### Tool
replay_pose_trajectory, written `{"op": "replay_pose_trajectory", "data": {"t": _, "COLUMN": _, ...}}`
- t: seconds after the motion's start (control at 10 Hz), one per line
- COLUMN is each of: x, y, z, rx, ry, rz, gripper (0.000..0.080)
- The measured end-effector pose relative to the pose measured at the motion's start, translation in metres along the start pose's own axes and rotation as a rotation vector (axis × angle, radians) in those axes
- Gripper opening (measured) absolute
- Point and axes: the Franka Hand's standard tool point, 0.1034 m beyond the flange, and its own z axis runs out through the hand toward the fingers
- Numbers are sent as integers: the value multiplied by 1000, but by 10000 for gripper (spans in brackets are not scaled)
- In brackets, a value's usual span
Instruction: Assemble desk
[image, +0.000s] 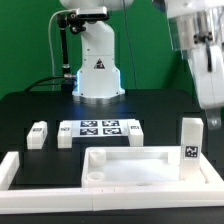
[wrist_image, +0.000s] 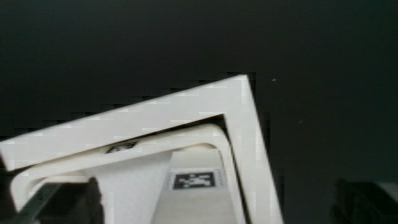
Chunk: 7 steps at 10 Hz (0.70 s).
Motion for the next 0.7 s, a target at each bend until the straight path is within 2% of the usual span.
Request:
{"op": "replay_pose_trajectory", "data": {"t": 0.2, "x": 2, "y": 2, "z": 6, "rx": -5, "ry": 5, "rz": 1, "gripper": 648}}
{"op": "replay_pose_trajectory", "data": {"t": 0.5, "x": 2, "y": 2, "z": 7, "rx": -6, "ry": 6, "rz": 0, "gripper": 648}}
{"op": "replay_pose_trajectory", "data": {"t": 0.6, "x": 2, "y": 2, "z": 7, "rx": -4, "ry": 6, "rz": -9, "gripper": 648}}
{"op": "replay_pose_trajectory", "data": {"t": 0.7, "x": 3, "y": 6, "z": 0, "rx": 9, "ry": 2, "rz": -102, "gripper": 648}}
